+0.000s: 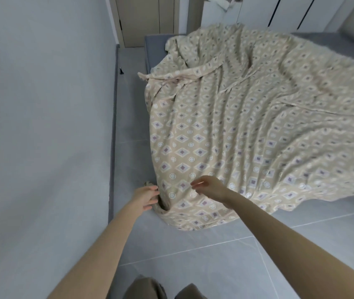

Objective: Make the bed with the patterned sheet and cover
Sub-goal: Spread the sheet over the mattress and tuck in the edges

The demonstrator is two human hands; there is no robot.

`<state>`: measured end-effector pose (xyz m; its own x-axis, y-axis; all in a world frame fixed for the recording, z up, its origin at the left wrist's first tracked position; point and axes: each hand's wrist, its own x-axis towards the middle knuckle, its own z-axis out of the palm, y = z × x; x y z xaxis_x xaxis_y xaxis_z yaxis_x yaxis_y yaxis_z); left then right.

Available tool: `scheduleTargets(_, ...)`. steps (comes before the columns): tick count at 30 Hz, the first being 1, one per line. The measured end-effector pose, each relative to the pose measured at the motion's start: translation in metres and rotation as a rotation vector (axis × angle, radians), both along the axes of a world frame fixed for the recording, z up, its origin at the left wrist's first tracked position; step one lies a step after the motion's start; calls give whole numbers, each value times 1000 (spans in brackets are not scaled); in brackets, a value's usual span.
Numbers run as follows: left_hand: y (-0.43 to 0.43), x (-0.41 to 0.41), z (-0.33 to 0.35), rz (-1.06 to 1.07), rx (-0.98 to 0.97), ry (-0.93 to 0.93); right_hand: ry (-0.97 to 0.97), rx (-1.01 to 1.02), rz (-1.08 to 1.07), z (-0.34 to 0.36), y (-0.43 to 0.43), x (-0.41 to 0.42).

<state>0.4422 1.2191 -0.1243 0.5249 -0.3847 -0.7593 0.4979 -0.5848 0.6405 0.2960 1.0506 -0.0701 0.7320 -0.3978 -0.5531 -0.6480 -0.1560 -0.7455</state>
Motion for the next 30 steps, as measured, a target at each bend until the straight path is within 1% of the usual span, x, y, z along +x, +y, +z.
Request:
scheduleTargets(6,-24,-26,160,-56,-66,-40,40,20,-150,134,-8,-45)
scheduleTargets(10,-49,-43,244,-133,-117,-79,50,-16,-229,203,-23,-72)
scheduleTargets(12,-62,-49,270,-169,-128,-98,53,-33,-249,228,-34,-84)
scheduleTargets(18,-124,-67,322,-263,-157,-155,48,-127,-320,272,-86,-130)
scheduleTargets(22,-180,-90,340,-293,-171,-191,41,-194,-341,288,-133,-168)
scheduleTargets(30,-328,-184,350,-364,-235,-201,65,-299,-297,295,-281,-261)
